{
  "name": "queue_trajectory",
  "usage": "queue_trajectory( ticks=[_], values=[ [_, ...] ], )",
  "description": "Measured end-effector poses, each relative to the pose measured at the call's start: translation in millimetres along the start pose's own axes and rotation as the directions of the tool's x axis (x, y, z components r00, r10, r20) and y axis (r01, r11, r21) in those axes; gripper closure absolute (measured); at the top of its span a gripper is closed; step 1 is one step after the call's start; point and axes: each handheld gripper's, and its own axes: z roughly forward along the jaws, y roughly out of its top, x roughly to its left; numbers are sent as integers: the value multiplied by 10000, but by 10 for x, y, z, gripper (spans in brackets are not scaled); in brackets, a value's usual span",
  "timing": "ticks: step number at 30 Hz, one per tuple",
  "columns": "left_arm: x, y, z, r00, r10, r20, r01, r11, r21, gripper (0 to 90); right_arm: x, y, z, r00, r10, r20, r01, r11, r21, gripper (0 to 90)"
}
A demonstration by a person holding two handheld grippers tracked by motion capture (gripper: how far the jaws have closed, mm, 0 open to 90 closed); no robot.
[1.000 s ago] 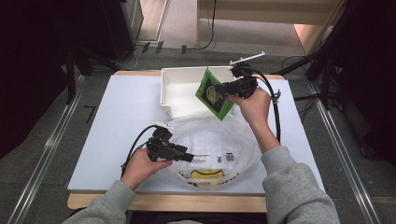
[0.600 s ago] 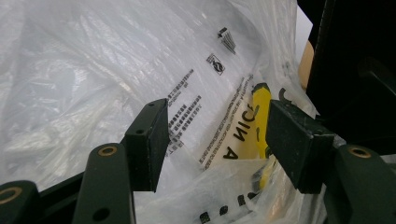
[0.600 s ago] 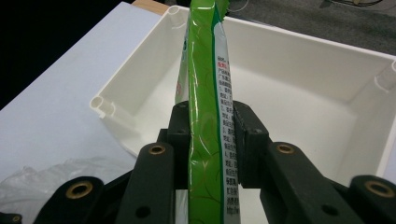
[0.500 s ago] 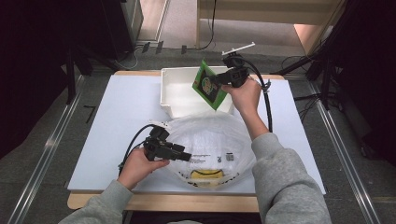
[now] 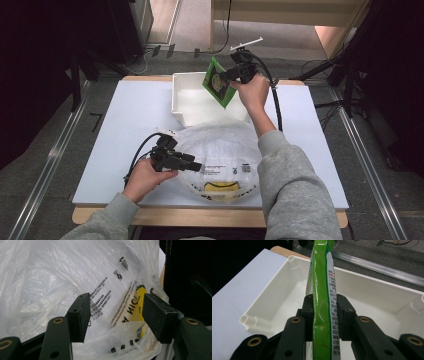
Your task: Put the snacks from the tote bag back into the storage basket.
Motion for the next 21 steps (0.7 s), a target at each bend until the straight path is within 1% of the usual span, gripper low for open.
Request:
queue_trajectory(
  ticks=[2,3,7,9,10,11,15,18,20,21],
  values=[
    [-3,-1,12,10000,27,-5,-27,10000,92,405,-25,15,56,10000,49,69,-49,10000,-7,738],
    [-6,-3,20,10000,36,-69,-36,10000,85,405,-35,21,79,9999,79,96,-79,10000,-18,738],
    [-6,-6,27,10000,-18,17,18,10000,96,406,-86,90,162,9995,189,271,-189,9998,-4,738],
    [-8,-8,23,10000,6,70,-7,10000,78,406,-109,150,184,9990,344,278,-342,9994,-69,738],
    [-9,-8,18,10000,43,65,-44,10000,55,406,-115,168,191,9990,309,324,-307,9995,-74,738],
    [-8,-8,13,10000,16,94,-16,10000,-15,407,-117,184,199,9987,342,377,-340,9994,-75,738],
    [8,-11,0,9999,-69,125,70,10000,-24,407,-135,286,257,9979,358,542,-357,9994,-28,738],
    [21,-11,-15,10000,-28,81,29,10000,-18,408,-150,351,310,9975,427,564,-428,9991,5,738],
    [24,-13,-20,10000,-63,2,63,10000,-46,408,-166,397,334,9968,587,542,-580,9982,-137,738],
    [27,-13,-21,10000,-67,26,67,10000,-52,408,-175,422,342,9963,697,502,-684,9973,-274,739]
  ],
)
